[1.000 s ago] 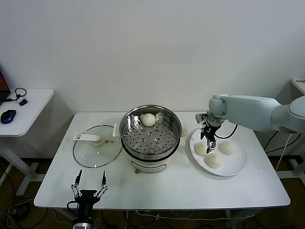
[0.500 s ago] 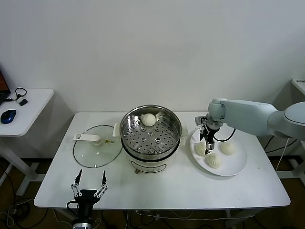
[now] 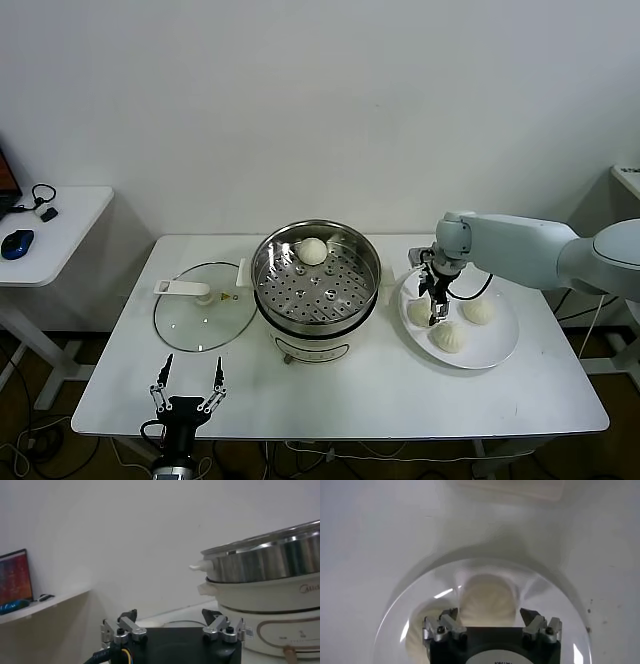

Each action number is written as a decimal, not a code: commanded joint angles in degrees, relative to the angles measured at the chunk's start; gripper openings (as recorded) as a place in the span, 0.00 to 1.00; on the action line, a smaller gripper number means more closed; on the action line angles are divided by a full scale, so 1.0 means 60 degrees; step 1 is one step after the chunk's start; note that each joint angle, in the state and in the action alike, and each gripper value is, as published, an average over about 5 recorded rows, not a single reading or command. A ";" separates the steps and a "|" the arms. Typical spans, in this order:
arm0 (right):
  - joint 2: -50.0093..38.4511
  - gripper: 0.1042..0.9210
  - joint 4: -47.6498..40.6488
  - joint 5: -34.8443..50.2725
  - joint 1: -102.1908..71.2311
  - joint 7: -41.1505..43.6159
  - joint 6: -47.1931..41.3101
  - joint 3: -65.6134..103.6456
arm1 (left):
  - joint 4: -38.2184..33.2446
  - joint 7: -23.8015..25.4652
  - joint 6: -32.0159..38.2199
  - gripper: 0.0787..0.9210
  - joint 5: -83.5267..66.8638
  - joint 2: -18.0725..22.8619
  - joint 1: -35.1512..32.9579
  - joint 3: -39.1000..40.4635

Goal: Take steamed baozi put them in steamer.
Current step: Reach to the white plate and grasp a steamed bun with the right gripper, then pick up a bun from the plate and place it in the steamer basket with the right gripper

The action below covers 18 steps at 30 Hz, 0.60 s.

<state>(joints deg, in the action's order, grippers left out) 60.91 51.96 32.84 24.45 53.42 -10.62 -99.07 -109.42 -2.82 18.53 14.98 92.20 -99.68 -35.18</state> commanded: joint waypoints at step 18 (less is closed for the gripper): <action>-0.0481 0.56 0.1060 0.0243 0.1440 0.0074 -0.0033 -0.0512 | -0.0095 -0.0015 0.0028 0.88 0.0002 0.0467 -0.0015 -0.0035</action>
<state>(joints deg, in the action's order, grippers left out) 58.90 55.35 33.80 28.21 53.55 -10.86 -100.57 -109.93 -2.92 18.71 14.95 92.20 -99.74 -35.43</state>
